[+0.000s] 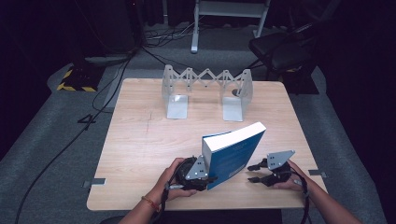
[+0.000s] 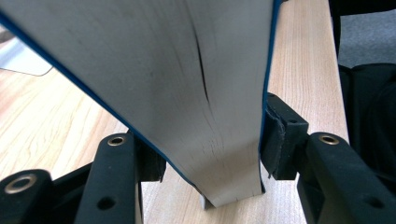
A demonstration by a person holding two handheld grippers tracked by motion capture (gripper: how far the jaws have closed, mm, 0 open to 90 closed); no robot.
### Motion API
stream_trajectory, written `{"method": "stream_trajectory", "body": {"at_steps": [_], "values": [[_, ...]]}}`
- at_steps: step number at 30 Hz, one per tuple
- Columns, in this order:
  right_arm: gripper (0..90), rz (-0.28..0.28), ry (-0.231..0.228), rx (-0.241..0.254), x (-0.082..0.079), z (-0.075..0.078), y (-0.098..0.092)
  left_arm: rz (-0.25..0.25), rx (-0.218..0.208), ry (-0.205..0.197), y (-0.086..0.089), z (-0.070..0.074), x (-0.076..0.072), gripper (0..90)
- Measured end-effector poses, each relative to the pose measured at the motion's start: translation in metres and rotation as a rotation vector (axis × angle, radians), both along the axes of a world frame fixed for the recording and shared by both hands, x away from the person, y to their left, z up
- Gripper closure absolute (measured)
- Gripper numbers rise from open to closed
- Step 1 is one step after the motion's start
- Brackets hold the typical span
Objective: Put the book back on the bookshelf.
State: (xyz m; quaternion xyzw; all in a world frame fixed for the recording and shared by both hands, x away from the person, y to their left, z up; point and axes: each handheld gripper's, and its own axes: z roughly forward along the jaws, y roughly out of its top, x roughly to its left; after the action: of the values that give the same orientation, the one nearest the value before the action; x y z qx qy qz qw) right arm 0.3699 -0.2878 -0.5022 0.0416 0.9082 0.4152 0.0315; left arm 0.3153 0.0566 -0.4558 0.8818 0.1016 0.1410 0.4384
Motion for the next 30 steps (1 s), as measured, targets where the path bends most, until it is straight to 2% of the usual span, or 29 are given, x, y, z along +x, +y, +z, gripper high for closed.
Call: {"method": "stream_trajectory", "body": {"at_steps": [1,3,4,6,8,11,15,17,21,24,26,30], "values": [[49.1,0.002,0.0,-0.001,-0.003,0.0,0.002,-0.002,0.001,0.001,0.0,0.0,0.0,50.1],[42.4,-0.036,-0.018,-0.02,-0.008,0.001,0.009,-0.009,-0.004,0.013,0.001,0.0,0.001,52.7],[42.0,-0.038,-0.015,-0.027,-0.008,0.002,0.01,-0.007,-0.009,0.022,0.001,0.0,0.001,53.1],[40.6,-0.032,-0.013,-0.02,-0.006,0.001,0.008,-0.006,-0.012,0.027,0.001,0.0,0.0,54.2],[38.8,-0.061,-0.002,-0.009,-0.003,0.0,0.002,-0.008,-0.015,0.03,0.001,0.0,0.001,54.6],[35.6,-0.132,0.008,-0.007,0.003,-0.001,-0.007,-0.011,-0.024,0.039,0.001,-0.001,0.001,55.3],[32.1,-0.163,0.02,-0.009,0.01,-0.001,-0.007,-0.013,-0.027,0.04,0.002,-0.001,0.002,55.5],[31.6,-0.181,-0.004,-0.008,0.014,-0.001,-0.004,-0.013,-0.033,0.043,0.002,-0.001,0.002,55.6],[29.8,-0.177,0.008,-0.009,0.021,-0.001,0.0,-0.014,-0.029,0.044,0.002,-0.001,0.002,55.6],[31.6,-0.14,-0.009,-0.005,0.023,-0.001,0.008,-0.017,-0.028,0.042,0.002,-0.001,0.002,55.6],[32.2,-0.117,-0.003,0.01,0.024,-0.001,0.016,-0.018,-0.025,0.042,0.002,-0.001,0.002,55.5],[31.1,-0.089,-0.022,-0.002,0.025,-0.001,0.029,-0.024,-0.022,0.044,0.001,0.0,0.002,55.7]]}}
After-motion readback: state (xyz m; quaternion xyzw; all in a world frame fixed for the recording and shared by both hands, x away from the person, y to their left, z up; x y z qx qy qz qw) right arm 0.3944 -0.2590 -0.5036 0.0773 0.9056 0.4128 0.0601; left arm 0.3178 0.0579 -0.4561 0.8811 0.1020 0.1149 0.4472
